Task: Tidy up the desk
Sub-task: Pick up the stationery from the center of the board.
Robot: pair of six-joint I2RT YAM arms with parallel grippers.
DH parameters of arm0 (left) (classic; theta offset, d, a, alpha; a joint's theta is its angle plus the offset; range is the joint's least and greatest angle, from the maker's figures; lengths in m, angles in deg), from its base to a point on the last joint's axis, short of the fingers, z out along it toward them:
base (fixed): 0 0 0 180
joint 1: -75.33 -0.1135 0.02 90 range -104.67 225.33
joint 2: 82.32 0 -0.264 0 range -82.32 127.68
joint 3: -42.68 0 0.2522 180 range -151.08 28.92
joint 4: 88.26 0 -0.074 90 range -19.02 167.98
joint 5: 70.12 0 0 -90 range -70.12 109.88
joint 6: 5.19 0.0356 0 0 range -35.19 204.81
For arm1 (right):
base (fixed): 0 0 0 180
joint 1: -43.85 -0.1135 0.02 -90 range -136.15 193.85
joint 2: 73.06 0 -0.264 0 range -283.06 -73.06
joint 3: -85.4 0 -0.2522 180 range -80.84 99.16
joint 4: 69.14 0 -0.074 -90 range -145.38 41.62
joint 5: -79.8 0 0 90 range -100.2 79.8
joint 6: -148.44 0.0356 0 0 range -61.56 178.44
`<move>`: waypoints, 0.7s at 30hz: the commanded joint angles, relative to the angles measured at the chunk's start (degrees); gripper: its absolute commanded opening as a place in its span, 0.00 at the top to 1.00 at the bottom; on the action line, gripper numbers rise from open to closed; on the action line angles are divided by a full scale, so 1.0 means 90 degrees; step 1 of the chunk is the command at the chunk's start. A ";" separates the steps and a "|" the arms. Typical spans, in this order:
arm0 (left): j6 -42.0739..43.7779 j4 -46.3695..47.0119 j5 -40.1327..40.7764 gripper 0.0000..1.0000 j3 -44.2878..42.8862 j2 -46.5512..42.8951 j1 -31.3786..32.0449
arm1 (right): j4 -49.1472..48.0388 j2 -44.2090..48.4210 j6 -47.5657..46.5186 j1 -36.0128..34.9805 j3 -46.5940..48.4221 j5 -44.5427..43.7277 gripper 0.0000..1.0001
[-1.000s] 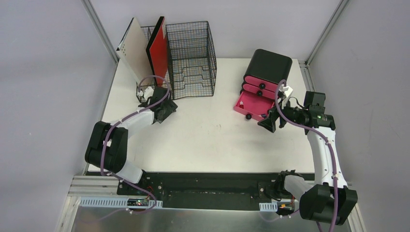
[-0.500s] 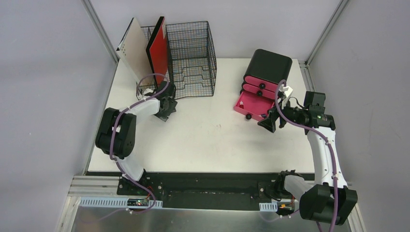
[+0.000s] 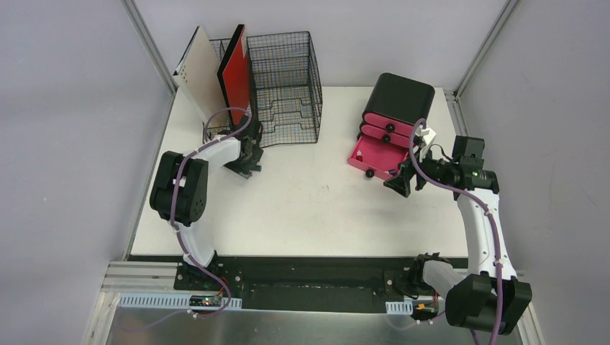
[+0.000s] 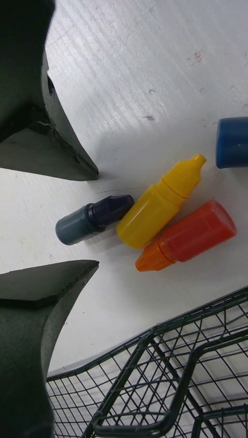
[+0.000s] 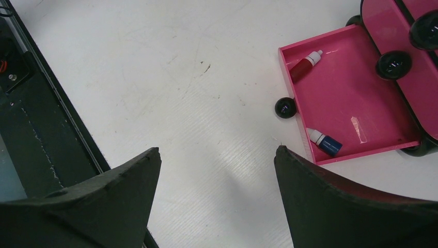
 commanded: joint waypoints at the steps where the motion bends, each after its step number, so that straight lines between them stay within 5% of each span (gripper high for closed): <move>1: -0.0110 -0.0287 -0.0142 0.42 -0.0262 0.0185 -0.0112 | -0.0134 0.0134 -0.0126 0.0064 -0.0021 0.0241 0.16; 16: 0.0152 -0.0778 -0.0252 0.58 -0.0363 0.0431 -0.0140 | -0.0144 0.0207 -0.0132 0.0094 -0.0021 0.0275 0.16; 21: 0.0265 -0.0866 -0.0186 0.77 -0.0296 0.0424 -0.0136 | -0.0147 0.0224 -0.0118 0.0103 -0.0007 0.0293 0.16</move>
